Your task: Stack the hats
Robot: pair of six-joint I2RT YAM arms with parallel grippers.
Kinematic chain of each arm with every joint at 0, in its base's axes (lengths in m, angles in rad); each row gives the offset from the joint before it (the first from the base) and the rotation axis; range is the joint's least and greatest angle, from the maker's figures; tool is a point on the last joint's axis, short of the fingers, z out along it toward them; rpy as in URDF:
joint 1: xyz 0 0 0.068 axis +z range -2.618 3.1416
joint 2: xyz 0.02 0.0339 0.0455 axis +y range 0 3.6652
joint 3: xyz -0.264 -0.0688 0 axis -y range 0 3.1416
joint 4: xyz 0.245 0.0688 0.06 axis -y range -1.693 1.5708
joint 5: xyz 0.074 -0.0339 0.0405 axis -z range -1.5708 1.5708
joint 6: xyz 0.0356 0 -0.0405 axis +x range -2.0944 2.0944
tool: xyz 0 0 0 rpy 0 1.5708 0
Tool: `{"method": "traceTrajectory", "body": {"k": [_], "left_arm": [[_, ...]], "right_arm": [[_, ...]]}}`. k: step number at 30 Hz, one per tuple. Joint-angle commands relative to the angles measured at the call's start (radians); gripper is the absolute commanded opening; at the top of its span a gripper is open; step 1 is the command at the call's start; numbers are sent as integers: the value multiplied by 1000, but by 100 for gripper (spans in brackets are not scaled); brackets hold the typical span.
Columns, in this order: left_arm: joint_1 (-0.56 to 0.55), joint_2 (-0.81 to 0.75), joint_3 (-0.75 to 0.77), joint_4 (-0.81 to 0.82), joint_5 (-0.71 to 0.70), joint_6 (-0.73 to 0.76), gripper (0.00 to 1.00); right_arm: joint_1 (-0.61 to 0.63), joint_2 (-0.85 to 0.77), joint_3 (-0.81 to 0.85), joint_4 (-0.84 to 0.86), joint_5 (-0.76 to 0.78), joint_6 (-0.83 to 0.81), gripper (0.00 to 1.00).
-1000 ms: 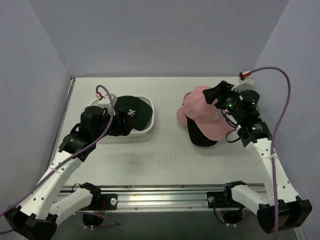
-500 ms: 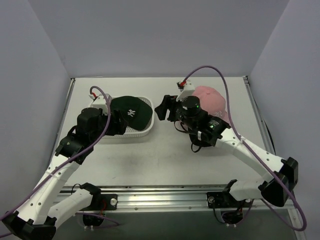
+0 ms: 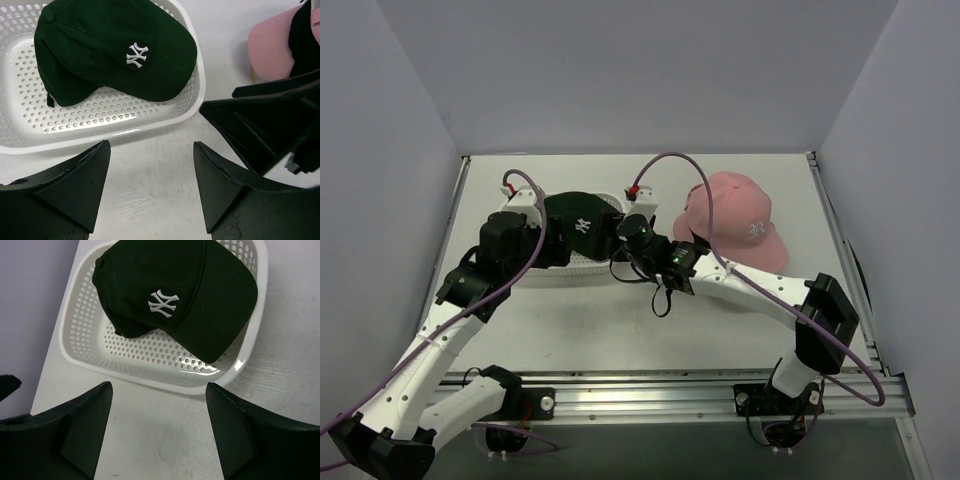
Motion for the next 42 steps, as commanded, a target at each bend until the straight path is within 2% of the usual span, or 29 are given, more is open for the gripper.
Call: {"method": "traceTrajectory", "body": {"k": [1, 8, 11, 20, 42], "left_arm": [[8, 2, 11, 30, 9, -5, 76], [17, -15, 4, 29, 13, -1, 77], [19, -24, -4, 32, 12, 1, 77], [26, -35, -22, 50, 40, -5, 77], [31, -52, -39, 62, 55, -5, 77]], "right_arm": [[-1, 51, 59, 80, 71, 92, 71], [-7, 167, 163, 16, 74, 188, 72], [-4, 201, 199, -61, 111, 245, 72], [-6, 213, 187, -179, 191, 342, 73], [-49, 335, 266, -210, 171, 337, 74]]}}
